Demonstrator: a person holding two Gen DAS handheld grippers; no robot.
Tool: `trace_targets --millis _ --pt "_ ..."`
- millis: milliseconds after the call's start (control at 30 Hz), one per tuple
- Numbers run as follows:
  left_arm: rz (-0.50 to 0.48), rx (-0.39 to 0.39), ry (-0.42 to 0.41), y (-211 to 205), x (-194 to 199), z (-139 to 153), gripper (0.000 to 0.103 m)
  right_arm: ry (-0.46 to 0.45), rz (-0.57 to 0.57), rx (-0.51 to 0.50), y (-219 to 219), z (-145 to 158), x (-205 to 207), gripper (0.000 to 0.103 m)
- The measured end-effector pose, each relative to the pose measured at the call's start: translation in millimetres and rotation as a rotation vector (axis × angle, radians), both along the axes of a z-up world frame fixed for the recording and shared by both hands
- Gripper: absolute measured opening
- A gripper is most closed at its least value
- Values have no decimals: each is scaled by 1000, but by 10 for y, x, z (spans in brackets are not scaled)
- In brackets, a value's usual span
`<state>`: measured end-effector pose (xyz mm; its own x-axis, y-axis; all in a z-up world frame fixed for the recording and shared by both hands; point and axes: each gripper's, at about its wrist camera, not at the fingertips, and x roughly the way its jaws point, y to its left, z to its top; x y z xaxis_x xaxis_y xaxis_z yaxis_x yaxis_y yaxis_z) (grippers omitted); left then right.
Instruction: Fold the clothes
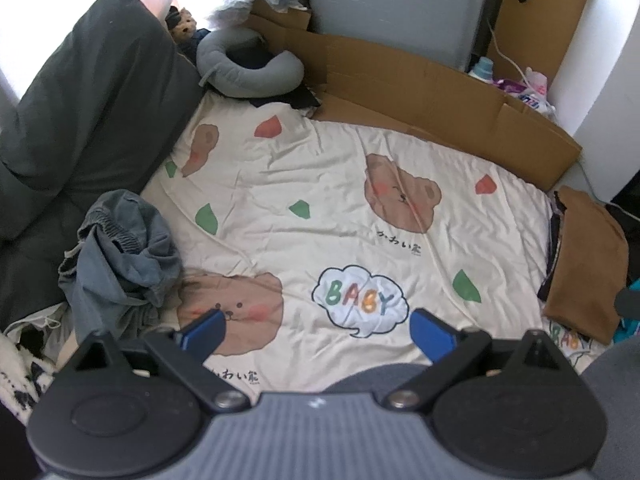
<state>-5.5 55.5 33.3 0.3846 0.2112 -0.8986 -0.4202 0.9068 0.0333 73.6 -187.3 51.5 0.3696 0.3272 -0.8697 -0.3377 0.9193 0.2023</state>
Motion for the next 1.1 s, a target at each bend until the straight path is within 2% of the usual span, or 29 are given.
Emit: trace_targets --millis 1100 --pt "12 -32 -22 32 -19 -10 100 -23 8 -24 -48 -2 -24 102"
